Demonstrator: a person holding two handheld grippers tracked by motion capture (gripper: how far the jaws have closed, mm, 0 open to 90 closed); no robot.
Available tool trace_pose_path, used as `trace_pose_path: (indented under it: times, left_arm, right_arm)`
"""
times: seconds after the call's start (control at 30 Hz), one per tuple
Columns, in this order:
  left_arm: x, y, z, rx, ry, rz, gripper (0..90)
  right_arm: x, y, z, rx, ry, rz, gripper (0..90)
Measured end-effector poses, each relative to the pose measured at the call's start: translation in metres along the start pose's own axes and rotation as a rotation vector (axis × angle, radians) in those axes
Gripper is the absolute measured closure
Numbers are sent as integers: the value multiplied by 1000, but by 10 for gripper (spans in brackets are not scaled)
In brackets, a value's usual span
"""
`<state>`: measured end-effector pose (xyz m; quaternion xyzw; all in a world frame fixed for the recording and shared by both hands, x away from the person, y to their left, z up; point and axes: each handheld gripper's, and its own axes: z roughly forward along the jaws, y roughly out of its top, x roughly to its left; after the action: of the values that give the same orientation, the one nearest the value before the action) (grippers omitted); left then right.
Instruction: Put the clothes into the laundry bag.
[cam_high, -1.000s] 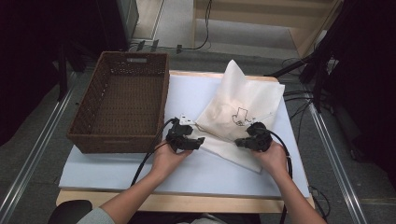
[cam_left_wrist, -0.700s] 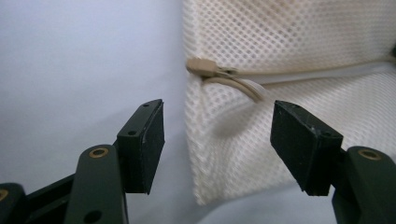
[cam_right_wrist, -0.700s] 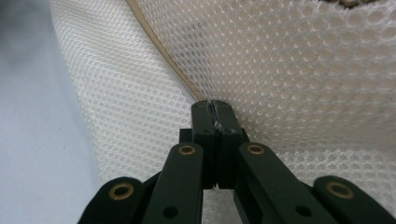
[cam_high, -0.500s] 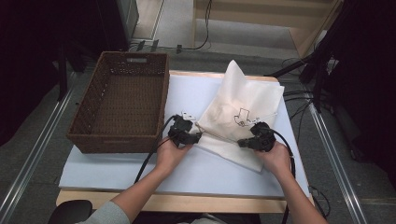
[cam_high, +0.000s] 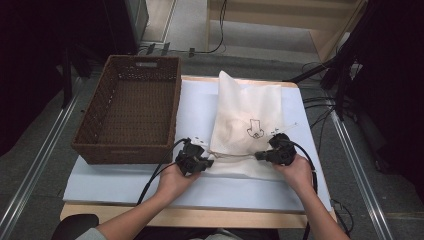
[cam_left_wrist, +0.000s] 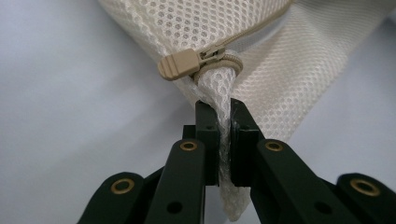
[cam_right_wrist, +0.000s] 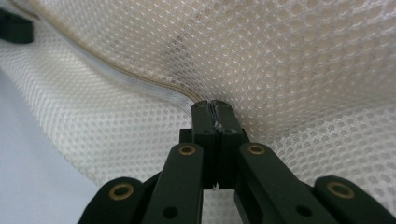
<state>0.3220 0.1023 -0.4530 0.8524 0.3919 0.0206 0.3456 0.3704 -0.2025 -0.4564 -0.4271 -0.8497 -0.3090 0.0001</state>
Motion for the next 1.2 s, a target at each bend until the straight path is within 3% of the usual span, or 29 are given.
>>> trace_pose_path:
  times: [0.17, 0.23, 0.3, 0.43, 0.5, 0.6, 0.7, 0.87, 1.2]
  left_arm:
    - [4, -14, -1, 6, -5, -12, 831]
    - [9, -15, -1, -10, -23, -40, 797]
    - [8, -14, -3, -3, -11, -17, 776]
    - [7, -13, -5, -8, -3, 10, 684]
    - [9, -12, -7, -12, -22, -9, 614]
    - [11, -10, -11, -25, -45, -42, 511]
    - [10, -9, -17, -39, -55, -42, 451]
    - [5, -6, -26, -55, -59, -4, 403]
    - [-1, -3, -50, -77, -73, 40, 371]
  right_arm:
    - [9, -10, -1, 0, 54, -7, 900]
    - [10, -10, -1, 10, 35, -27, 900]
    - [9, -11, 0, 28, 79, -17, 900]
    - [9, -12, -1, 16, 75, -30, 897]
    - [9, -12, 1, 17, 73, -38, 889]
    - [11, -12, -1, 4, 78, -57, 805]
    - [14, -10, -8, -31, 57, -91, 720]
    - [21, -12, -21, -101, 73, -113, 620]
    - [33, -17, -40, -176, 55, -144, 492]
